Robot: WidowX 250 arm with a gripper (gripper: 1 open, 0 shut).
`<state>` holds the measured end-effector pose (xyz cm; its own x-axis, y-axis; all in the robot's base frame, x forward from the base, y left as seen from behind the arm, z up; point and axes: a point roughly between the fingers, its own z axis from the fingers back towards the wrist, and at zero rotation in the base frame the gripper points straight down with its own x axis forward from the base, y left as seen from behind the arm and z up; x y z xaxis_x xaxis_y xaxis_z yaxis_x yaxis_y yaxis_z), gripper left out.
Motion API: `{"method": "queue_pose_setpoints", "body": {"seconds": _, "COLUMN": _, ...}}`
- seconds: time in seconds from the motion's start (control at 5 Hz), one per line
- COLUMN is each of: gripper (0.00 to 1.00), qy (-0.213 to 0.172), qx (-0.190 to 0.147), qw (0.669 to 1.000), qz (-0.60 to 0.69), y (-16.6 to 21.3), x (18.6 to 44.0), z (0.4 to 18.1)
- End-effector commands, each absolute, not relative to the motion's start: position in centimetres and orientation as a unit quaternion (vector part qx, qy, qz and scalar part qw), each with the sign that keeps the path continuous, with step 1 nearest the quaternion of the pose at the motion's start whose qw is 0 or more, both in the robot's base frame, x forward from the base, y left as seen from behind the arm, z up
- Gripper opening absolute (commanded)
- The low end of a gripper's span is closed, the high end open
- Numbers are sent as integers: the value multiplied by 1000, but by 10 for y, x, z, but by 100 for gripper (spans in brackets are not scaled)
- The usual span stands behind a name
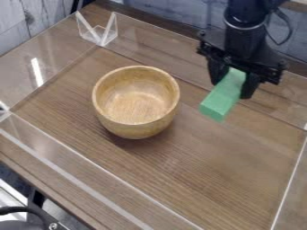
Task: Put green stick into wooden bowl
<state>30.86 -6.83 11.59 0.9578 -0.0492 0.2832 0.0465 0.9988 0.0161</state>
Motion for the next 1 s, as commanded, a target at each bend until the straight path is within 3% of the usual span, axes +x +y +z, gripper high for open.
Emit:
{"method": "queue_pose_setpoints", "body": {"seconds": 0.0, "gripper": 0, "qy": -166, "qx": -6, "qw": 985, "qz": -47, "y": -55, "x": 307, "z": 135}}
{"method": "queue_pose_setpoints", "body": {"seconds": 0.4, "gripper": 0, "qy": -162, "qx": -17, "qw": 982, "qz": -101, "y": -61, "x": 306, "z": 132}}
{"method": "queue_pose_setpoints", "body": {"seconds": 0.8, "gripper": 0, "qy": -151, "qx": -8, "qw": 986, "qz": -75, "y": -22, "x": 287, "z": 129}}
